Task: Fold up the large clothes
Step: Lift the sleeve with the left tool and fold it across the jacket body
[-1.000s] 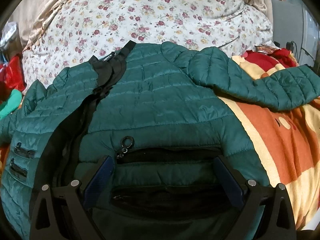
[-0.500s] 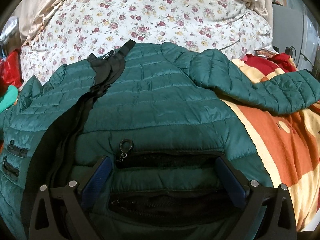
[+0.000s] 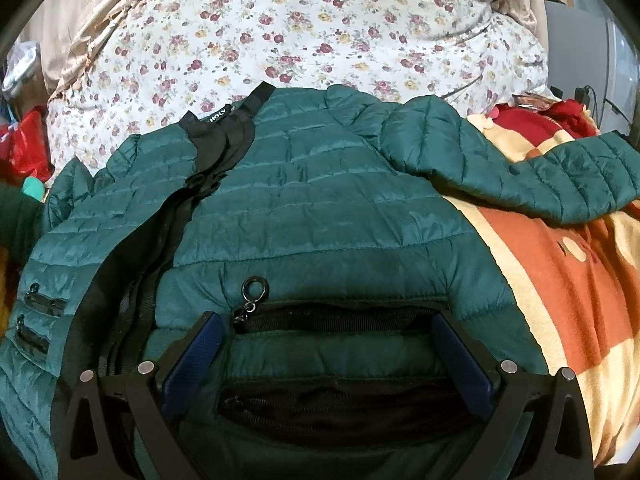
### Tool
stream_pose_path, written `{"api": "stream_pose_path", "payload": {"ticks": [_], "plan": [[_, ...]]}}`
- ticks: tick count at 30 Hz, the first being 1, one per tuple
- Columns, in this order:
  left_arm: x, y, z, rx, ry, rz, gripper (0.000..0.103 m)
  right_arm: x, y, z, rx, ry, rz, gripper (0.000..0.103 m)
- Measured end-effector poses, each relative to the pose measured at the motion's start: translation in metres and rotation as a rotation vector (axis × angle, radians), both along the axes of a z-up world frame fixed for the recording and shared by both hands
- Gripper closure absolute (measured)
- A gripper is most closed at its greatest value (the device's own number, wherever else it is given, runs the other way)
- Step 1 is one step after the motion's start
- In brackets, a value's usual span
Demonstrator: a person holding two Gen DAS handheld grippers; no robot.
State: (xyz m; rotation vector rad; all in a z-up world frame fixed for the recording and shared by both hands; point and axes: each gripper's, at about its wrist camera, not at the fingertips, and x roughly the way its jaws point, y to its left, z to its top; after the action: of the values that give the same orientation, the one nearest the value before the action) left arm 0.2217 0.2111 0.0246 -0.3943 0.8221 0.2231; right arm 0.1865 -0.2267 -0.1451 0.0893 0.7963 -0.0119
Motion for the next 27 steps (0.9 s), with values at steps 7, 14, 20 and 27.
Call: {"api": "stream_pose_path", "payload": {"ticks": [7, 14, 20, 27], "plan": [[0.010, -0.009, 0.018, 0.173, 0.001, 0.117, 0.095, -0.005, -0.002, 0.000, 0.003, -0.004, 0.027, 0.000], [-0.027, 0.050, 0.016, 0.300, 0.010, 0.257, 0.096, -0.006, -0.001, 0.000, -0.003, 0.000, 0.022, 0.000], [-0.038, 0.031, -0.019, 0.262, 0.016, 0.080, 0.053, -0.009, 0.001, -0.001, -0.022, -0.012, 0.023, 0.000], [-0.014, 0.033, -0.113, 0.348, 0.190, 0.064, 0.049, -0.008, 0.003, -0.003, -0.041, -0.022, 0.022, 0.000]]}}
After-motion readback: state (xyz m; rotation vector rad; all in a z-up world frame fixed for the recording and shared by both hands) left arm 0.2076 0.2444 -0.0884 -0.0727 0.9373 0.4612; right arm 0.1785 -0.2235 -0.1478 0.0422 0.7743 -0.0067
